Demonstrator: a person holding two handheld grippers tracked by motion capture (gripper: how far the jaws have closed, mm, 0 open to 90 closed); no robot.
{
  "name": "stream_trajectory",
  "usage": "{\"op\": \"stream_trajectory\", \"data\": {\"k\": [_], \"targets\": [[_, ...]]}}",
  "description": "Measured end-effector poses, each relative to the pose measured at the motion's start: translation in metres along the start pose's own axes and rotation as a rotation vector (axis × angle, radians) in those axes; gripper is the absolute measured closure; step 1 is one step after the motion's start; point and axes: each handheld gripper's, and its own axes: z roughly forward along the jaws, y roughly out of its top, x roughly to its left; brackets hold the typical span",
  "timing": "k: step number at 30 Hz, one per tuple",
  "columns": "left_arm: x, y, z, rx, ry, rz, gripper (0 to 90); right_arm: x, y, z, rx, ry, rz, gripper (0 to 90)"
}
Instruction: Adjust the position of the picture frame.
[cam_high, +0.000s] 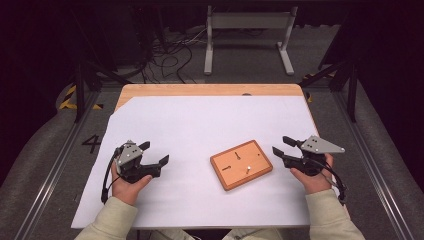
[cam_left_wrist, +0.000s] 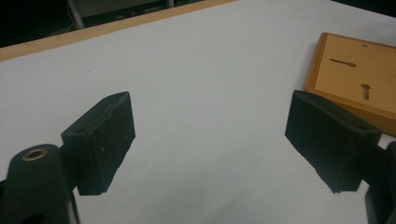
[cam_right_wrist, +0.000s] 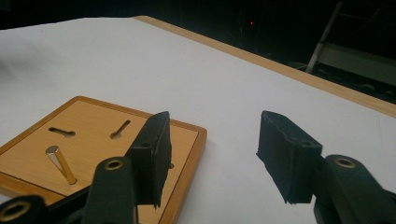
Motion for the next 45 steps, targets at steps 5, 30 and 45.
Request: {"op": "stream_trajectory", "data": {"k": [5, 30, 45], "targets": [[0.0, 0.0, 0.0, 0.001, 0.0, 0.001, 16.0, 0.0, 0.001, 0.001, 0.026, -0.005, 0.015, 47.9], [0.001, -0.001, 0.003, 0.015, 0.007, -0.005, 16.1, -0.005, -0.006, 0.014, 0.369, -0.017, 0.103, 90.0], [0.001, -0.001, 0.004, 0.019, 0.009, -0.001, 17.1, 0.002, -0.014, 0.03, 0.53, 0.02, 0.103, 90.0]]}}
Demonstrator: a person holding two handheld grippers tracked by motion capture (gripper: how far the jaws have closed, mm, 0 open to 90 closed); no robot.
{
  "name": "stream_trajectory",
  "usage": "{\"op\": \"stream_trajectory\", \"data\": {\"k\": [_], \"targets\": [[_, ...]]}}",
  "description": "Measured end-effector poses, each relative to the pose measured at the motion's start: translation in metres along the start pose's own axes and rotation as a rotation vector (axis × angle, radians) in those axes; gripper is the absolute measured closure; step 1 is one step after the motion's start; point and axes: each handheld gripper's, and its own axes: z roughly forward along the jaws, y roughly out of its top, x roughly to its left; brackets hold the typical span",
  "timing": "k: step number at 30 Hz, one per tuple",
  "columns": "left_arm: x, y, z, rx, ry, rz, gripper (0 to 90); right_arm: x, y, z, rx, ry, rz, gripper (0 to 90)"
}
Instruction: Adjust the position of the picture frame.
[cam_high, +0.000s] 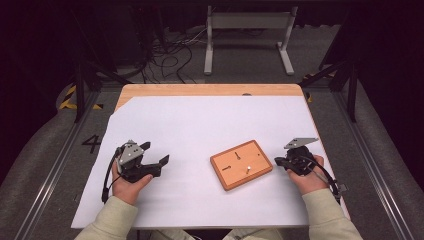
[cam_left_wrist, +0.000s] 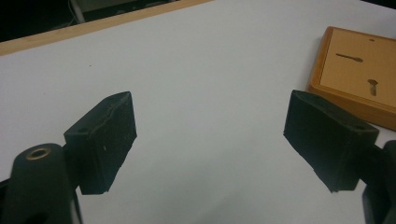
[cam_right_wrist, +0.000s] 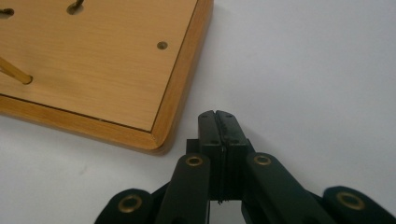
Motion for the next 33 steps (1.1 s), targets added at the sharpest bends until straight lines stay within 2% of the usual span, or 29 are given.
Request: {"op": "stream_trajectory", "data": {"k": [7, 9, 18, 23, 33], "targets": [[0.0, 0.0, 0.0, -0.002, 0.003, -0.002, 17.6, 0.007, 0.001, 0.007, 0.036, 0.028, -0.034, 90.0], [0.0, 0.0, 0.0, -0.003, 0.003, 0.0, 17.7, 0.009, 0.003, 0.007, 0.044, 0.021, -0.04, 90.0], [0.0, 0.0, 0.001, 0.003, 0.0, -0.001, 17.8, 0.008, 0.003, 0.005, 0.054, 0.037, -0.022, 90.0], [-0.001, 0.0, 0.001, 0.002, 0.0, -0.003, 17.8, 0.01, 0.003, 0.004, 0.063, 0.071, -0.018, 90.0], [0.0, 0.0, 0.002, 0.002, -0.003, -0.004, 17.8, 0.034, 0.009, 0.007, 0.101, 0.149, -0.083, 90.0]]}}
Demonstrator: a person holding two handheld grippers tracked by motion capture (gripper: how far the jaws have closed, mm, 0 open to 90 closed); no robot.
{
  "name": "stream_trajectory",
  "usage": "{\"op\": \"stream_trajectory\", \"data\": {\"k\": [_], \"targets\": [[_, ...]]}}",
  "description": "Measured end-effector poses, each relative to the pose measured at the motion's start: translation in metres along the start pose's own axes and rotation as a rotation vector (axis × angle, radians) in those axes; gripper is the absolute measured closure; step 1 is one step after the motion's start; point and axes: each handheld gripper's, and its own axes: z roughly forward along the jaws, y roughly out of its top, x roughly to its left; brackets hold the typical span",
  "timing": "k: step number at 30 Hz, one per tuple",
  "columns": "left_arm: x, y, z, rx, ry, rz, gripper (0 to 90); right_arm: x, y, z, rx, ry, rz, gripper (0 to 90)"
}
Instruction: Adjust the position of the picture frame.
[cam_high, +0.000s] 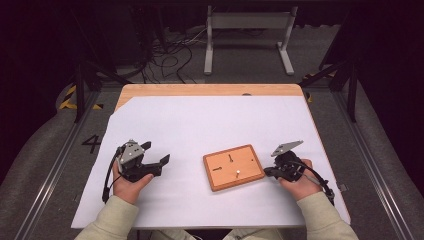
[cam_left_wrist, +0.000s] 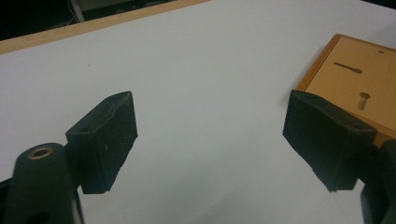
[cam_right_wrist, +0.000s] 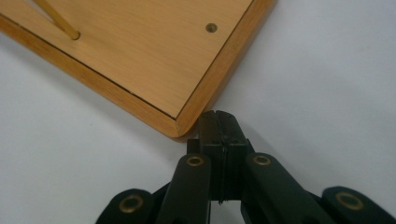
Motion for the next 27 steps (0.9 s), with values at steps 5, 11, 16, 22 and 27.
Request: {"op": "stream_trajectory", "data": {"k": [5, 11, 16, 22, 27], "targets": [[-0.001, 0.0, 0.001, 0.006, -0.002, 0.0, 17.8, 0.016, 0.006, 0.006, 0.024, 0.038, -0.071, 90.0], [0.0, 0.0, 0.001, 0.003, 0.0, -0.003, 17.8, 0.037, 0.014, 0.014, 0.04, 0.086, -0.135, 90.0], [0.0, -0.001, 0.0, 0.007, -0.003, 0.001, 17.8, 0.047, 0.017, 0.017, 0.043, 0.107, -0.18, 90.0], [0.0, 0.0, 0.0, 0.009, -0.009, -0.002, 17.8, 0.044, 0.019, 0.011, 0.011, 0.078, -0.186, 90.0], [-0.006, 0.005, 0.004, 0.036, -0.044, 0.034, 19.1, 0.038, 0.023, -0.008, -0.179, -0.007, -0.205, 72.8]]}}
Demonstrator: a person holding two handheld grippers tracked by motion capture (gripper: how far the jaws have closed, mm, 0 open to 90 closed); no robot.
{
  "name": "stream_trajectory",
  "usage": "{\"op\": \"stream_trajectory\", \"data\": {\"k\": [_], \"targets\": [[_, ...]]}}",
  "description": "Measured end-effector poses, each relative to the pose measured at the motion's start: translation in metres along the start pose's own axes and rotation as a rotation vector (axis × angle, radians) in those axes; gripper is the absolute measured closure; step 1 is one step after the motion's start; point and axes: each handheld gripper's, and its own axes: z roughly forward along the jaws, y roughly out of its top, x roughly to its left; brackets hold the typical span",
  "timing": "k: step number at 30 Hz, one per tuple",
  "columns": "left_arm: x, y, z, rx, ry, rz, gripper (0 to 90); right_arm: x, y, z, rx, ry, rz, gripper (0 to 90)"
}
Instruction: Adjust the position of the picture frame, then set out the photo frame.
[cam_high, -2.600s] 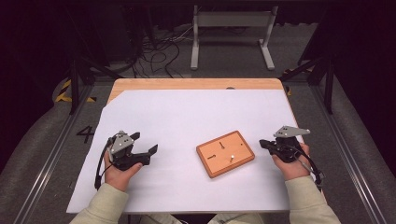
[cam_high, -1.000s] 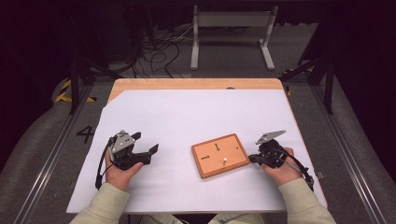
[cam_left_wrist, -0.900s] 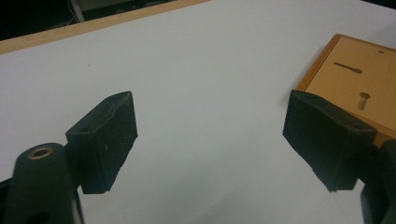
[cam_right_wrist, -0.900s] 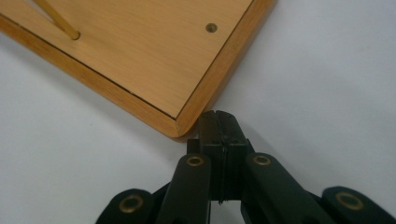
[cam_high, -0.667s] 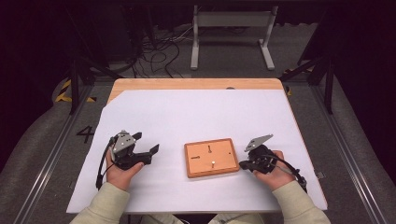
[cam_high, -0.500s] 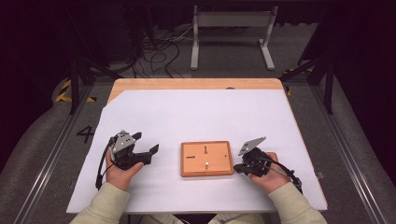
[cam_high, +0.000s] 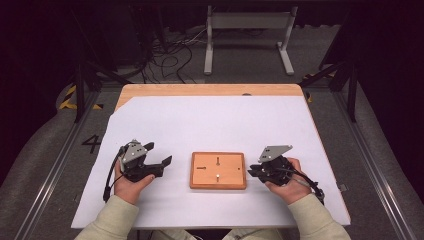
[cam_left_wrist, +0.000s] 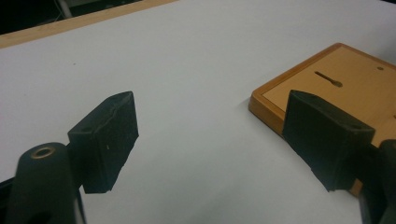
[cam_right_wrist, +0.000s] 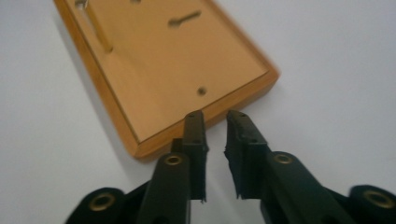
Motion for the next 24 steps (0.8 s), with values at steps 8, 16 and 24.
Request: {"op": "stream_trajectory", "data": {"k": [8, 16, 24], "targets": [[-0.005, 0.007, -0.001, 0.014, -0.037, -0.005, 19.3, -0.025, -0.003, -0.021, -0.246, -0.078, 0.098, 56.7], [-0.012, 0.016, -0.001, 0.009, -0.077, -0.014, 17.9, -0.035, -0.011, -0.025, -0.268, -0.11, 0.15, 56.1], [-0.031, 0.026, 0.004, 0.043, -0.175, 0.007, 28.5, -0.035, -0.014, -0.025, -0.265, -0.109, 0.161, 56.4]]}}
